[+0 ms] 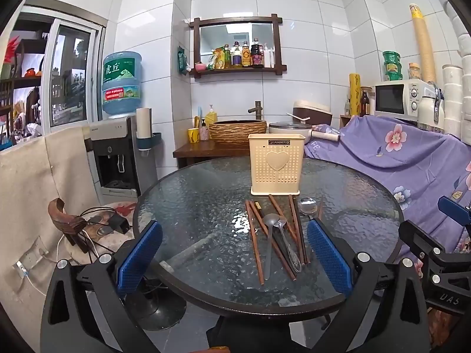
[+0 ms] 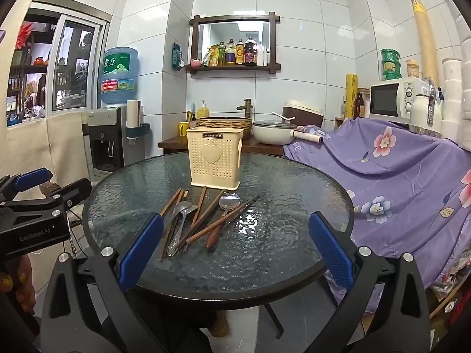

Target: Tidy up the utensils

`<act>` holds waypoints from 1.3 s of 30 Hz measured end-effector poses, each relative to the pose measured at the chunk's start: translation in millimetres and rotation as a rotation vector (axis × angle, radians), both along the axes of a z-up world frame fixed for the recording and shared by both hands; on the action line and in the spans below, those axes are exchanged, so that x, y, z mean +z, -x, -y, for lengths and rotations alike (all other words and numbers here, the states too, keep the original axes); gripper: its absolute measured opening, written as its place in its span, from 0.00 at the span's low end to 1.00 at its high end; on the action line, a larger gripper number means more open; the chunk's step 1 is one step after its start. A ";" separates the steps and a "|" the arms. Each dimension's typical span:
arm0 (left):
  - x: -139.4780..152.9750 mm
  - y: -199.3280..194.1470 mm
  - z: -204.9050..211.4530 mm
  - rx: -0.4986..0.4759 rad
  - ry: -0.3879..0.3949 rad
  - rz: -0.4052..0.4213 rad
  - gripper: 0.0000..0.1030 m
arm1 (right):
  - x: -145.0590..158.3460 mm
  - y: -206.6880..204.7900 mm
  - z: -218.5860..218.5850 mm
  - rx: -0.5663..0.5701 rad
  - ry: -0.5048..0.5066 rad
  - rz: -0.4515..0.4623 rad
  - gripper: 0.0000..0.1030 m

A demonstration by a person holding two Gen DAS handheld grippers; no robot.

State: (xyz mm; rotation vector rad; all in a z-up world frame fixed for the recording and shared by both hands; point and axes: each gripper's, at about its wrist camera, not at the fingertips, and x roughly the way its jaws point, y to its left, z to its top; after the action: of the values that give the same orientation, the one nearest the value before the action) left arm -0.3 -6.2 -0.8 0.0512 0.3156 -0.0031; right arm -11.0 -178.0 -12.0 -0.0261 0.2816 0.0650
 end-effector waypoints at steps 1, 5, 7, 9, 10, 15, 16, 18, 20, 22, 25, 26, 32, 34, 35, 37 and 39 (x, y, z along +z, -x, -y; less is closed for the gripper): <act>-0.2 0.0 0.7 0.000 -0.001 0.000 0.94 | -0.1 -0.4 0.3 0.000 -0.001 -0.001 0.94; 0.5 0.3 -4.6 0.001 -0.002 0.003 0.94 | -0.5 -1.2 0.8 0.000 -0.001 0.000 0.94; 3.2 0.1 -5.6 0.001 0.000 0.004 0.94 | -0.2 -1.4 1.5 0.001 -0.004 -0.002 0.94; 4.0 -0.5 -5.9 0.001 -0.001 0.002 0.94 | -0.7 -2.0 1.0 0.000 -0.004 -0.004 0.94; 4.6 -0.6 -6.1 0.002 -0.003 0.003 0.94 | -1.1 -2.4 1.1 0.001 -0.004 -0.006 0.94; 2.2 0.0 -7.5 0.001 -0.004 0.012 0.94 | 0.4 -2.1 1.5 -0.001 -0.005 -0.005 0.94; 1.8 -0.5 -8.0 0.001 -0.004 0.011 0.94 | 0.2 -2.4 1.4 0.000 -0.005 -0.004 0.94; 0.9 -2.0 -9.3 0.000 -0.002 0.006 0.94 | -0.1 -3.3 1.1 -0.003 -0.003 -0.005 0.94; 0.3 -3.0 -10.8 -0.001 -0.002 0.001 0.94 | -0.9 -3.8 0.7 -0.001 -0.005 -0.010 0.94; 0.2 -3.2 -12.3 0.003 -0.007 0.000 0.94 | -1.3 -3.7 0.6 0.001 -0.009 -0.012 0.94; 3.3 0.9 -10.4 0.005 -0.008 0.000 0.94 | -1.2 -4.2 0.8 0.001 -0.010 -0.013 0.94; 1.1 0.4 -7.7 0.003 -0.010 -0.001 0.94 | -1.2 -4.5 0.7 0.001 -0.009 -0.015 0.94; -0.6 0.9 -6.0 -0.002 -0.015 -0.005 0.94 | -1.5 -3.9 2.0 -0.003 -0.016 -0.017 0.94; -0.3 0.8 -5.1 -0.003 -0.017 -0.008 0.94 | -1.2 -3.4 2.2 -0.003 -0.017 -0.016 0.94; -0.4 1.2 -5.2 -0.003 -0.017 -0.007 0.94 | -1.1 -3.1 2.1 -0.003 -0.017 -0.016 0.94; -0.5 0.5 -4.9 -0.004 -0.018 -0.009 0.94 | -1.3 -3.7 1.9 -0.004 -0.017 -0.019 0.94; -0.8 0.9 -5.5 -0.001 -0.018 -0.008 0.94 | -1.1 -3.9 2.1 -0.003 -0.019 -0.020 0.94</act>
State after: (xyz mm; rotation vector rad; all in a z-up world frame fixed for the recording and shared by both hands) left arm -1.1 -0.7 -1.7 0.0689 0.3234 -0.0012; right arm -7.0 -180.1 -13.1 -0.0065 0.3011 0.0655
